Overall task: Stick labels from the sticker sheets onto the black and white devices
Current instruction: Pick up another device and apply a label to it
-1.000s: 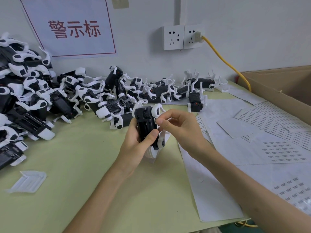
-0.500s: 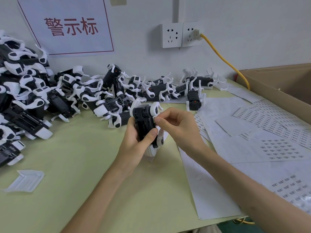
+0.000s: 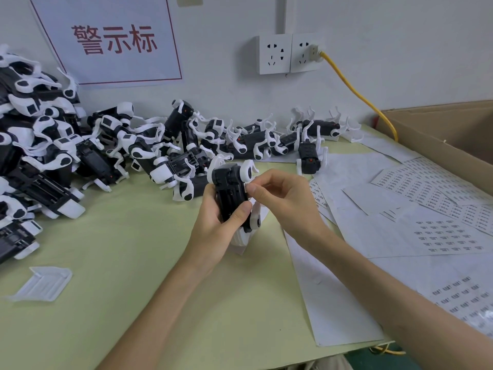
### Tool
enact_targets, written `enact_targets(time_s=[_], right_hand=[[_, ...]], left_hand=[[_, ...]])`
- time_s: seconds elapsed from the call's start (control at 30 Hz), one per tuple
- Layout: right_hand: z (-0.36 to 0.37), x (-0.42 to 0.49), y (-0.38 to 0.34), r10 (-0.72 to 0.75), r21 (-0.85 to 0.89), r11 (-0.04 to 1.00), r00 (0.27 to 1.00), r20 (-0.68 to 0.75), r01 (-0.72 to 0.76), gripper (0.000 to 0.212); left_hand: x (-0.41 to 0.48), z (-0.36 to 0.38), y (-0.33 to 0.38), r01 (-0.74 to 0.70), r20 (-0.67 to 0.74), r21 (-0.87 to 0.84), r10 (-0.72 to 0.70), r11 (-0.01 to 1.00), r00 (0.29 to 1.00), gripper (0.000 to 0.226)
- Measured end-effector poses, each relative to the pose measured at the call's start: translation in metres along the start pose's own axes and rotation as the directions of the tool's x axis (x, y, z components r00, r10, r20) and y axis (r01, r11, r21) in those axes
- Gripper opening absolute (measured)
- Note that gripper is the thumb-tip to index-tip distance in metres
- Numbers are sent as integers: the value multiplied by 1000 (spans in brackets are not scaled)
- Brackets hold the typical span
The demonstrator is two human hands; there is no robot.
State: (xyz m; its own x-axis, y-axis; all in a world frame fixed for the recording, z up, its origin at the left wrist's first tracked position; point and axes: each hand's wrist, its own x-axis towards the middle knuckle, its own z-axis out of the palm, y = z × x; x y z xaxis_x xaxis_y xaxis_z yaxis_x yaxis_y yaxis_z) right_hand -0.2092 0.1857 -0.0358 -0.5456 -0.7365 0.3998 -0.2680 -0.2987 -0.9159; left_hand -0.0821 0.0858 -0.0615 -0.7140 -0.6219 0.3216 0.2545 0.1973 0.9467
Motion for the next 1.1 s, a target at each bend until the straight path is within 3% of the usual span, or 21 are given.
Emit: enact_targets(time_s=[0.5,0.63,0.8,1.1], right_hand=[[0,-2,-3,1,6,1000,1000,14,-1,16],[-1,-2,-6,42,51,998,998,45,-44,18],[-3,1,-7,157,88,984,987,-19,-155,36],[-2,-1,-13,194,142,968,977,86,-205,15]], left_hand=[[-3,3,4,-59,6,47,59,997,998,39],[-5,3,7,-56,16,51,55,997,998,48],[-6,2,12,-4,67,-67,9,998,998,32],[-4,0,21,176,123,-330,-143,927,982,31]])
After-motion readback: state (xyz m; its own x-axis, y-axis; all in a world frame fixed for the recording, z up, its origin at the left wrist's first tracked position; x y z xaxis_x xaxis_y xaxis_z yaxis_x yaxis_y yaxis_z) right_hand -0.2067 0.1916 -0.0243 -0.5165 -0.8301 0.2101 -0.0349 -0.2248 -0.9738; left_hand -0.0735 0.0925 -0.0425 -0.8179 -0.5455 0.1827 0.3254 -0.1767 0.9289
